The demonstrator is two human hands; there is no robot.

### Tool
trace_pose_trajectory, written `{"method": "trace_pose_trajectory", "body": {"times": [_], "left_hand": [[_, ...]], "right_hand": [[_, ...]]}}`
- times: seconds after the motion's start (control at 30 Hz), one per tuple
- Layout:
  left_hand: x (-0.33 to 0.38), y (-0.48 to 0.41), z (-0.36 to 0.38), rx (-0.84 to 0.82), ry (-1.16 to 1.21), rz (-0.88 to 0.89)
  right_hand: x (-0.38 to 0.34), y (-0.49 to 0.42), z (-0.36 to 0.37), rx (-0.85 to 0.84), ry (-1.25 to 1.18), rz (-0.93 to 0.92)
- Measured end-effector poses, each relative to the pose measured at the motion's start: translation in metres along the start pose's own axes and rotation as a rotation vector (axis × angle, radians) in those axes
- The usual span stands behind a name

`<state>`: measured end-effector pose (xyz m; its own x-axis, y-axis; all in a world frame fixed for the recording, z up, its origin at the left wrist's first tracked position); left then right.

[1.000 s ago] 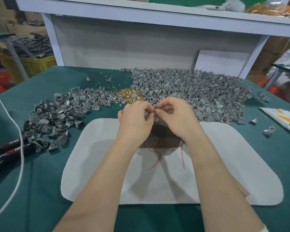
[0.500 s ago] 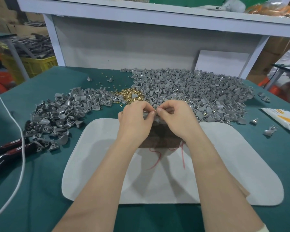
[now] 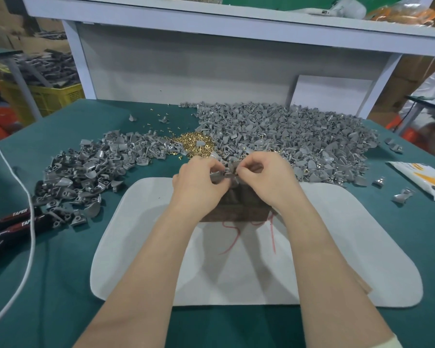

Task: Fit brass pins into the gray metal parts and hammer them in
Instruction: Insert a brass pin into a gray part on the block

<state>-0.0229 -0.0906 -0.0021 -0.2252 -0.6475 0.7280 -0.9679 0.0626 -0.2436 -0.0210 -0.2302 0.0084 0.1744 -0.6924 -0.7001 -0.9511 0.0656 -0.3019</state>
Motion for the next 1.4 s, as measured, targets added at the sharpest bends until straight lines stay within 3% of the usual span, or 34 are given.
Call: {"method": "trace_pose_trajectory", "body": {"times": [0.17, 0.73, 1.4], "left_hand": [[0.000, 0.002, 0.002, -0.087, -0.039, -0.035], [-0.004, -0.001, 0.007, -0.061, -0.043, -0.048], [-0.004, -0.001, 0.006, -0.053, -0.023, -0.039]], "right_hand": [[0.005, 0.001, 0.001, -0.091, 0.078, -0.027], [0.000, 0.000, 0.007, -0.135, 0.243, -0.147], [0.003, 0.001, 0.010, -0.171, 0.155, -0.078]]}}
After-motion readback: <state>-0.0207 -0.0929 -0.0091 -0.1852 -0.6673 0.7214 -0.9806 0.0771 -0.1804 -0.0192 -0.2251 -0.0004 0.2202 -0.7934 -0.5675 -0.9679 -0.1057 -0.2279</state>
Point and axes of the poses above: each hand's wrist, its own y-axis away from the middle knuckle, its own z-axis out of the palm, x = y × z, the point moved 4 cm from there along -y, towards the middle knuckle, and after that the axes turned 2 degrees about y, right-handed, at the moved point
